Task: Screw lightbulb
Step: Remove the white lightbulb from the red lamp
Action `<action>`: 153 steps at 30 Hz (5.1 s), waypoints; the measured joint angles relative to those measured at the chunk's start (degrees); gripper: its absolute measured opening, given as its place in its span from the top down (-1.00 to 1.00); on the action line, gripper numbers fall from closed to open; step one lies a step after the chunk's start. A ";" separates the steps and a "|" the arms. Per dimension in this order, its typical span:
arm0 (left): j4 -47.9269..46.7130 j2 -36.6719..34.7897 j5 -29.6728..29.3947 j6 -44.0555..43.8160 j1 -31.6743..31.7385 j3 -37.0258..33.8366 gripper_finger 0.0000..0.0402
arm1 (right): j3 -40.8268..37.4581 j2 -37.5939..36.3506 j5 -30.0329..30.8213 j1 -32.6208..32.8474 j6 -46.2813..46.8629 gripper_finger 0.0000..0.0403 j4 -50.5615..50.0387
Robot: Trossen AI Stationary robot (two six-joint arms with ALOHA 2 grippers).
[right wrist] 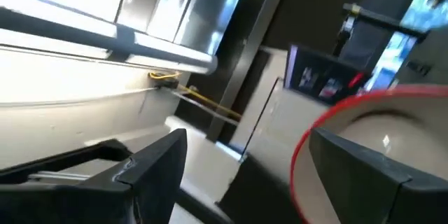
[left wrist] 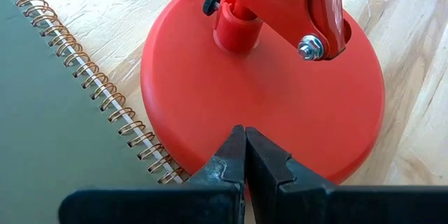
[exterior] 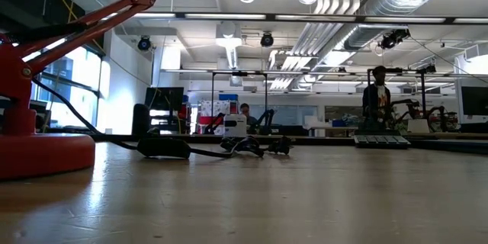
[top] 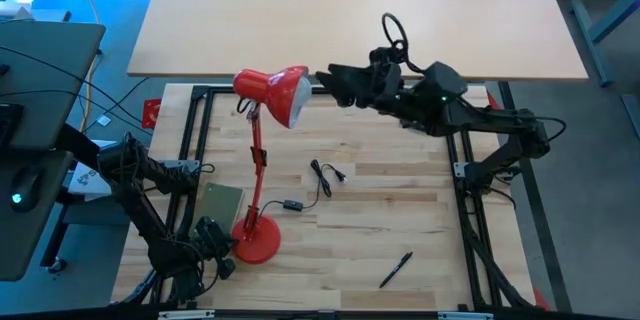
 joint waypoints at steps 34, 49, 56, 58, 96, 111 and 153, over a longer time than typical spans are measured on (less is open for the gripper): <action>0.48 -0.04 0.28 -0.52 1.11 0.04 1.00 | 0.02 -0.46 3.23 0.42 -16.67 -0.48 5.93; 0.48 -0.02 0.61 -0.63 1.11 0.04 1.00 | 7.78 -0.44 7.64 1.41 -17.10 -0.93 -14.05; 0.43 0.01 0.68 -0.56 1.11 0.04 1.00 | 8.35 -0.48 5.97 1.50 -9.18 -0.90 -15.65; 0.43 0.00 0.70 -0.55 1.11 0.03 1.00 | 8.35 -0.46 5.80 1.19 -6.10 -0.90 -15.25; 0.40 0.04 -0.20 -0.48 1.07 0.00 1.00 | 8.28 4.40 6.97 1.14 25.83 -0.90 -24.85; 0.35 0.04 -0.33 0.17 1.09 0.00 1.00 | 8.28 5.83 7.34 1.23 27.01 -0.90 -22.75; 0.91 0.02 -0.51 -1.07 1.11 -0.22 1.00 | 8.28 7.31 7.64 1.66 23.02 -0.47 -18.50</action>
